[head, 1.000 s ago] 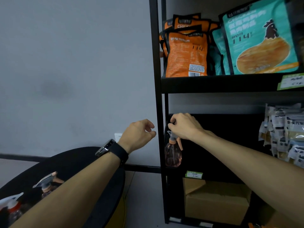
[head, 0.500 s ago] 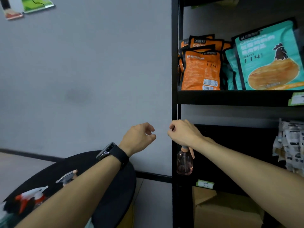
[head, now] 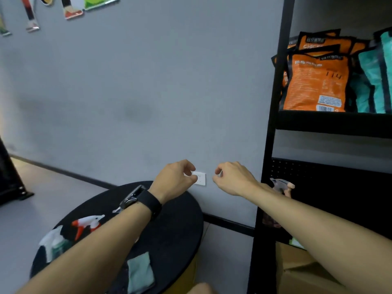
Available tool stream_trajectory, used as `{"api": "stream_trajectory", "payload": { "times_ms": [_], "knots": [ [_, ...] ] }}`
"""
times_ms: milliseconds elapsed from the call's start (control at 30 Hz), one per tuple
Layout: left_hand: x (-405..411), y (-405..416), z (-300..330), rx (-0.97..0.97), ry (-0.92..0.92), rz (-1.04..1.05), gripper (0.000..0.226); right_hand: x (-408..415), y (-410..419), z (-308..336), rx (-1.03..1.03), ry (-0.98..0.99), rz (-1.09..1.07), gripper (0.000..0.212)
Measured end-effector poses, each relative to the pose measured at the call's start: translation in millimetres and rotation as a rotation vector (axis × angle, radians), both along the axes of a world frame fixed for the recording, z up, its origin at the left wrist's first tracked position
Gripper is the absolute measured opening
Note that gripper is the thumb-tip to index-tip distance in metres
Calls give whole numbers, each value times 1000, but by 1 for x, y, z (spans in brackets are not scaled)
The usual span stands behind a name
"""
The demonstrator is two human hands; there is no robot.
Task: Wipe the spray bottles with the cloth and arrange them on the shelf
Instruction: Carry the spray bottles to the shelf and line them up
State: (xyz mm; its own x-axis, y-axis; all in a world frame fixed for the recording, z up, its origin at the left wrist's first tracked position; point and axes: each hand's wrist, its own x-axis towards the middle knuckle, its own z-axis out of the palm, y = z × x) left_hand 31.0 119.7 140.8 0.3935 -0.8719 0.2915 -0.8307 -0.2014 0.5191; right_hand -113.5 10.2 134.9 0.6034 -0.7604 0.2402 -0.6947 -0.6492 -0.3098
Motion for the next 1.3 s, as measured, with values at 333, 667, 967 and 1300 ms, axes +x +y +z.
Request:
{"api": "stream_trajectory", "payload": {
  "times_ms": [333,667,967,1300],
  "knots": [
    [83,65,-29,43,30,220,23,89,27,-34,89,37,163,24],
    [139,109,-68,81,52,355,28,165,47,-77,115,126,274,24],
    [169,121,-127,107,147,387,23,212,56,-118,147,188,329,25],
    [199,109,-161,141,172,376,24,253,48,-145,29,86,462,45]
  ]
}}
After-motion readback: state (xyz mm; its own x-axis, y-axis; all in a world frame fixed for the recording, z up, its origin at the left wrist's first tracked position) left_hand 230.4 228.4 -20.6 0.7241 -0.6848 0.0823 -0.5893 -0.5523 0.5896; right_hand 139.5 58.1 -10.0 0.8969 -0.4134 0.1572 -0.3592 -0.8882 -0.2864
